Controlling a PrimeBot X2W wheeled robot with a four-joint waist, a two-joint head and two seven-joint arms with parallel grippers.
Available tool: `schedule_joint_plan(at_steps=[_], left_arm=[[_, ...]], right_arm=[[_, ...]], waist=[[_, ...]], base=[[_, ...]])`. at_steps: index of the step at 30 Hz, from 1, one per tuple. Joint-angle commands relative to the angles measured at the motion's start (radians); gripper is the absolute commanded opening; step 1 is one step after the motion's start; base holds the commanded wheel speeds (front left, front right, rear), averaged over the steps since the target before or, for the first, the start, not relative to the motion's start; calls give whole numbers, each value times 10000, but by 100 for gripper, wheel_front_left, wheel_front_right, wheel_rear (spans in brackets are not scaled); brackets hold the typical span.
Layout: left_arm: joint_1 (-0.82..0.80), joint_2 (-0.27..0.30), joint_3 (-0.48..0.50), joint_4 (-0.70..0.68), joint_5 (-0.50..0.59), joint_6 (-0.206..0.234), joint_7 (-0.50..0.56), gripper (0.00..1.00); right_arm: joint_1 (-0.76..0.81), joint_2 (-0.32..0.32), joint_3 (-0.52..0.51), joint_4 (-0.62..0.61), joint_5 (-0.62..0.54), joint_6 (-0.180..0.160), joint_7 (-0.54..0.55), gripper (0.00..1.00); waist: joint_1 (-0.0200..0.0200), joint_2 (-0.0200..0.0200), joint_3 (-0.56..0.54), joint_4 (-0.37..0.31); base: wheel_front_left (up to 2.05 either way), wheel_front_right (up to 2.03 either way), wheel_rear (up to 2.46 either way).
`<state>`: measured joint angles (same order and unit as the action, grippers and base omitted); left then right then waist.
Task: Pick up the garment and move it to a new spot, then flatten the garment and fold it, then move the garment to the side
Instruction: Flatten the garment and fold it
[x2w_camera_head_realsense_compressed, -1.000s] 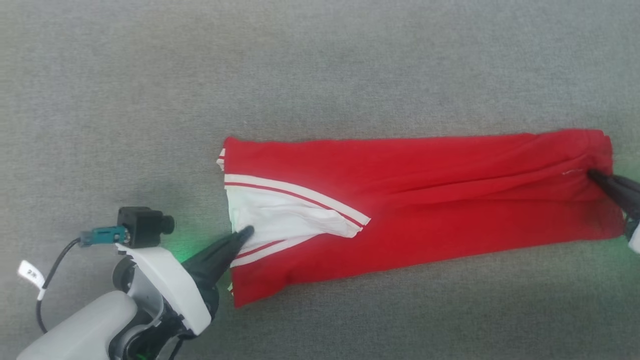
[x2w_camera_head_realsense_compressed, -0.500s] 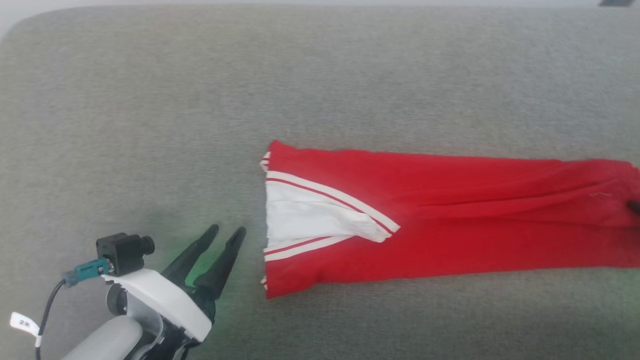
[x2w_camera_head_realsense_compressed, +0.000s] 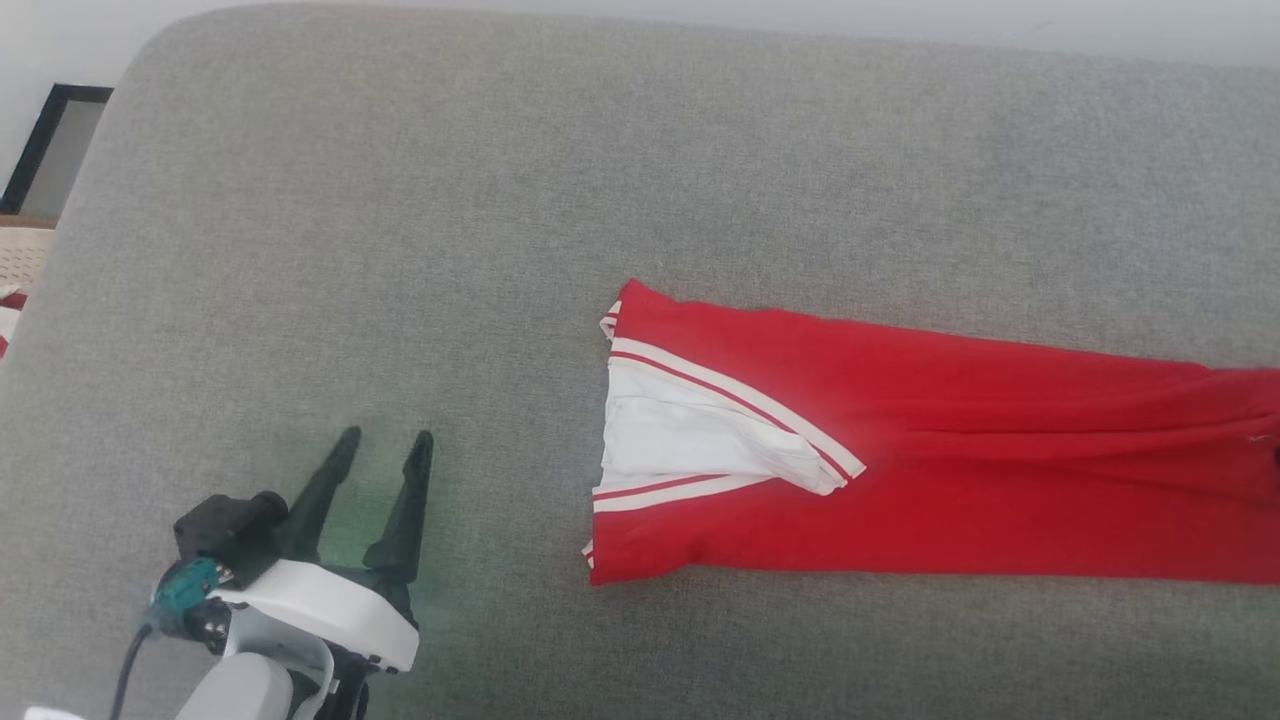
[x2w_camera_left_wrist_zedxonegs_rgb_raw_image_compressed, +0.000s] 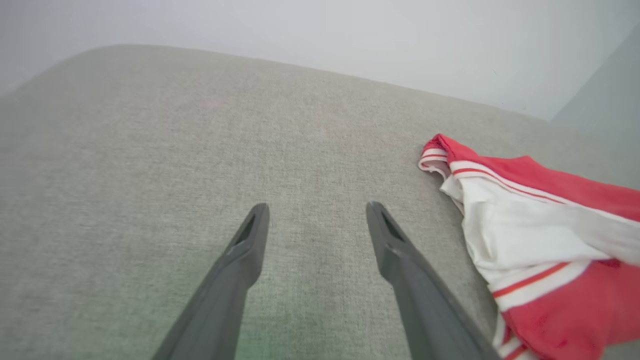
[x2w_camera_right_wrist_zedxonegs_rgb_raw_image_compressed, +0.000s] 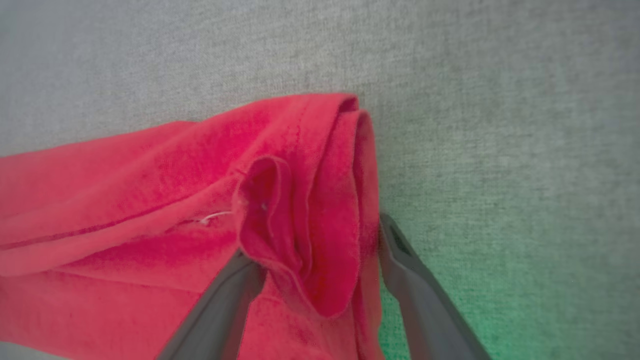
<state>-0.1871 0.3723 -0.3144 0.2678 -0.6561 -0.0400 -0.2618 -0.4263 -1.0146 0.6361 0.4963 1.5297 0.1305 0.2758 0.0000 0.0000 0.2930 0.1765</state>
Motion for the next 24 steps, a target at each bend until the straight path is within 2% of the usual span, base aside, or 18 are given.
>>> schedule_joint_plan(at_steps=[1, 6, 9, 10, 11, 12, 16, 24], left_arm=[[175, -234, 447, -161, 770, 14, -39, 100], [488, -958, 1832, -911, 2892, 30, -39, 100], [649, -1439, 2497, -1335, 3787, -118, -40, 100], [681, -1605, 2663, -1402, 4009, -177, -38, 100], [714, -1748, 2826, -1435, 4114, -275, -40, 100], [774, -1793, 2941, -1367, 4350, -342, -38, 100], [794, -2065, 3290, -1279, 4648, -544, -40, 100], [959, -2270, 4082, -1365, 5216, -803, -40, 100]], right_arm=[[81, 320, 191, 129, 70, 3, 276, 100], [77, 644, 452, 373, 197, 1, 917, 100], [9, 893, 630, 430, 160, 3, 1231, 98], [-12, 977, 685, 436, 93, 1, 1281, 47], [-74, 1064, 733, 399, 5, 3, 1313, 28], [-156, 1150, 747, 409, -28, 4, 1322, 0], [-455, 1263, 675, 472, -213, 3, 1118, 0], [-1040, 679, 48, 996, -544, -19, 291, 0]], waist=[[0, 0, -11, 12], [0, 0, -8, -58], [0, 0, 22, -121], [0, 0, 29, -146], [0, 0, 40, -171], [0, 0, 49, -210], [0, 0, 90, -360], [0, 0, 262, -1002]], base=[[0, 0, 0], [0, 0, 0], [0, 0, 0], [0, 0, 0], [0, 0, 0], [0, 0, 0], [0, 0, 0], [0, 0, 0]])
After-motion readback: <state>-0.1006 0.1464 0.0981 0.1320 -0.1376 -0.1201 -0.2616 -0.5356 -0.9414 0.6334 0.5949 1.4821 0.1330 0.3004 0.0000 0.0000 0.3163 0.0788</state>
